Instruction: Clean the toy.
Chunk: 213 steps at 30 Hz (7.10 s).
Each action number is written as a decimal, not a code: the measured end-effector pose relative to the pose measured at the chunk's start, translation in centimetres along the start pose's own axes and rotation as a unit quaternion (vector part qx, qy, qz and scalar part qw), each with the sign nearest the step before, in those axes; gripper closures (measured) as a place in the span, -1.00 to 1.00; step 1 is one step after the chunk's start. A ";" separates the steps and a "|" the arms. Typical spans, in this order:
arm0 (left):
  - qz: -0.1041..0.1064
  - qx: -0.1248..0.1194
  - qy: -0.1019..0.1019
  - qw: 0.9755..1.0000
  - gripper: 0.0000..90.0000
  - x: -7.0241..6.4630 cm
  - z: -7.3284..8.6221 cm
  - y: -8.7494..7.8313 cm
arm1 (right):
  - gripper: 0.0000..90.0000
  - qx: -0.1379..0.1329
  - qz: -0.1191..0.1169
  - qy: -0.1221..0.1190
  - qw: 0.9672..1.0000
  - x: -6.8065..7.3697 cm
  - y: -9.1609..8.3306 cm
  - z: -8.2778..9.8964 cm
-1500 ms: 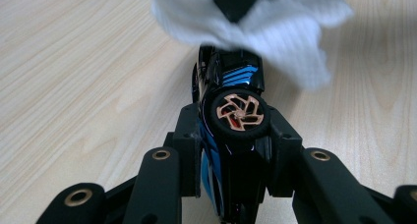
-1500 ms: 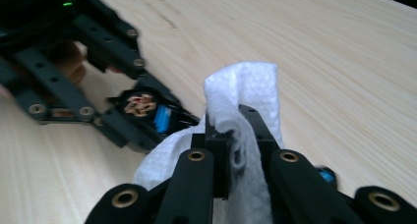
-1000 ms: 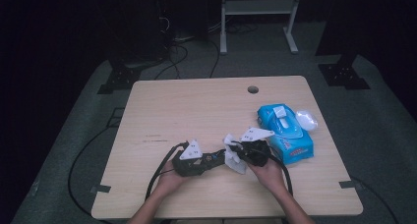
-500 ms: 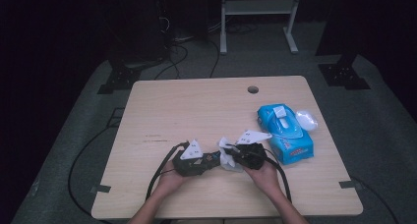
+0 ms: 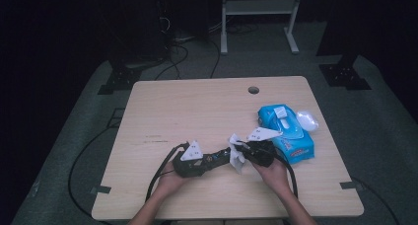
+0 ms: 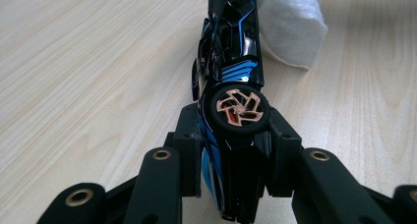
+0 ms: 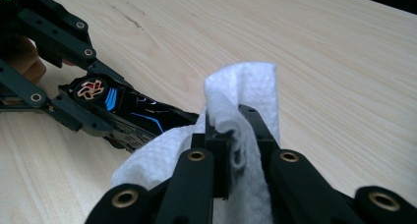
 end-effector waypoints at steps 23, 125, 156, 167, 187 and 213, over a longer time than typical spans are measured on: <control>0.001 -0.001 -0.002 1.000 0.46 0.1 0.1 0.2 | 0.86 -0.001 -0.013 -0.008 1.000 1.8 0.9 -0.5; 0.001 0.097 0.002 0.995 0.42 2.4 0.8 -4.1 | 0.85 -0.015 -0.045 0.047 0.998 0.6 1.7 0.6; 0.003 0.200 0.024 0.980 0.10 2.0 -3.7 2.5 | 0.85 -0.027 -0.051 0.066 0.996 0.1 0.7 1.2; 0.009 0.212 0.030 0.977 0.27 1.7 -4.1 3.0 | 0.85 -0.027 -0.066 0.084 0.994 0.0 1.1 1.6; 0.015 0.047 0.012 0.999 0.28 0.4 -6.4 1.0 | 0.86 -0.103 -0.133 0.113 0.979 0.3 -1.4 -1.9; 0.019 0.018 0.008 1.000 0.28 0.0 -6.3 0.7 | 0.86 -0.082 -0.114 0.050 0.989 1.8 -2.3 -4.3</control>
Point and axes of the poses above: each handheld gripper's, and its own axes: y roughly forward along the jaws, z roughly out of its underside, x roughly to its left, the point moved 2 cm from there along y, roughly forward along the jaws, and after that the axes turned 8 degrees about -x, right-handed, at the moved point
